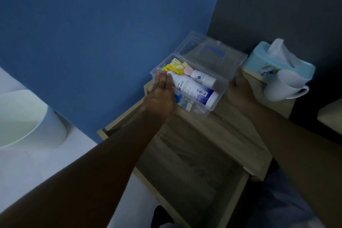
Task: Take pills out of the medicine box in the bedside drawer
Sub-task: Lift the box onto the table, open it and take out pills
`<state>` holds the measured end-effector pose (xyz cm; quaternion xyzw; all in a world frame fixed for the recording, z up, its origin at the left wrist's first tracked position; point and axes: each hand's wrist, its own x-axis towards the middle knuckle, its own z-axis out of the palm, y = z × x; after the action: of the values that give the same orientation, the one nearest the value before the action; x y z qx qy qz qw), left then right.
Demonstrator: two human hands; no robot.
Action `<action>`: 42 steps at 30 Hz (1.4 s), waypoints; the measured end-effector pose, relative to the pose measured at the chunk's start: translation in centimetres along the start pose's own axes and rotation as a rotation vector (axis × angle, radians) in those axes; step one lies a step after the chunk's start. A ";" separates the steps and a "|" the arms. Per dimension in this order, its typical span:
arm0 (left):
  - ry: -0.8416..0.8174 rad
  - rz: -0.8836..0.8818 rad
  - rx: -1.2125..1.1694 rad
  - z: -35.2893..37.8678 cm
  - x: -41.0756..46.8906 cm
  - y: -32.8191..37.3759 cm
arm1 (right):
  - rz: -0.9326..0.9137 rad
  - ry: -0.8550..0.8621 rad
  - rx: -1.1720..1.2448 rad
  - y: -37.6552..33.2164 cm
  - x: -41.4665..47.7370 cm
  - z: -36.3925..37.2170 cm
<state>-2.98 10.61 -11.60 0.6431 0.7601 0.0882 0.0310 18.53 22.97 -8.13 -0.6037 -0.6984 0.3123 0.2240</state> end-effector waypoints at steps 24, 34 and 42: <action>-0.002 0.003 -0.019 -0.7 -0.3 0.3 | -0.439 -0.141 -0.642 -10.4 4.6 5.0; -0.068 -0.024 -0.082 -2.2 -0.8 0.6 | -0.496 -0.150 -0.336 -10.7 2.5 1.5; -0.109 -0.082 -0.059 -3.4 -0.7 0.9 | -0.557 -0.267 -0.383 -10.0 1.8 0.4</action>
<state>-2.57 9.75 -8.14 0.6143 0.7799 0.0741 0.0947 10.89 23.91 -1.50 -0.3751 -0.9050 0.1792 0.0902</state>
